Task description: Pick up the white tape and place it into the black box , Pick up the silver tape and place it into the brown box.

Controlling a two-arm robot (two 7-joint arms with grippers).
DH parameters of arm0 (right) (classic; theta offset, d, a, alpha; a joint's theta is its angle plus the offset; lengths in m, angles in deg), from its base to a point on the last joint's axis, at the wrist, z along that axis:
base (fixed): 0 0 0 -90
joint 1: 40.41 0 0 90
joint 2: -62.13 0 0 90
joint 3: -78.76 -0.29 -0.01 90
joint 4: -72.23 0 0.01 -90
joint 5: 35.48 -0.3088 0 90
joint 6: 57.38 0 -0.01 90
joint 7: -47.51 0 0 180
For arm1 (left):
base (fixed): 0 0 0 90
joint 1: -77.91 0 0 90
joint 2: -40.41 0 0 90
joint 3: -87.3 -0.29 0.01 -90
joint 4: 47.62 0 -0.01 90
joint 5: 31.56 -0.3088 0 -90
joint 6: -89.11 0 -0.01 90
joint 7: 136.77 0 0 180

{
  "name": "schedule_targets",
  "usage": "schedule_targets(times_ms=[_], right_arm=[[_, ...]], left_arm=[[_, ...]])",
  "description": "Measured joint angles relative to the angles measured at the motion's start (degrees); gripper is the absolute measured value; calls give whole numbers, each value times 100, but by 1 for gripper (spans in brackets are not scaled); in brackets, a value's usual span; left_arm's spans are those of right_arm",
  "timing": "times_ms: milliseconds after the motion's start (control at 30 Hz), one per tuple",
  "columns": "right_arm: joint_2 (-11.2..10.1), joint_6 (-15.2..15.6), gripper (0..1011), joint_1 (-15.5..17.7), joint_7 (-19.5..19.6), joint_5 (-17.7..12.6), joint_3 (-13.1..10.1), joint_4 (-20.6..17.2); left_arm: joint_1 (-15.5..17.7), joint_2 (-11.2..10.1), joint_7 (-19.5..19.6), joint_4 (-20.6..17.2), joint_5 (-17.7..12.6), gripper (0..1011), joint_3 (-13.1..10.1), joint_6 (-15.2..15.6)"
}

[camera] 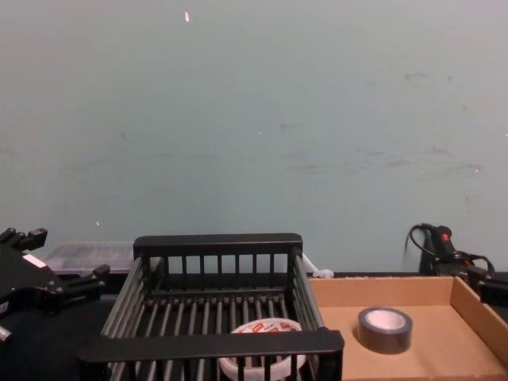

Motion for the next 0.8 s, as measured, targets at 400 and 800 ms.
schedule_targets(times_ms=[400,800], right_arm=[[0,0,1002,0,0,0,0,0],[0,0,1002,0,0,0,0,0]], left_arm=[[0,0,0,0,0,1001,0,0],[0,0,0,0,0,1001,0,0]])
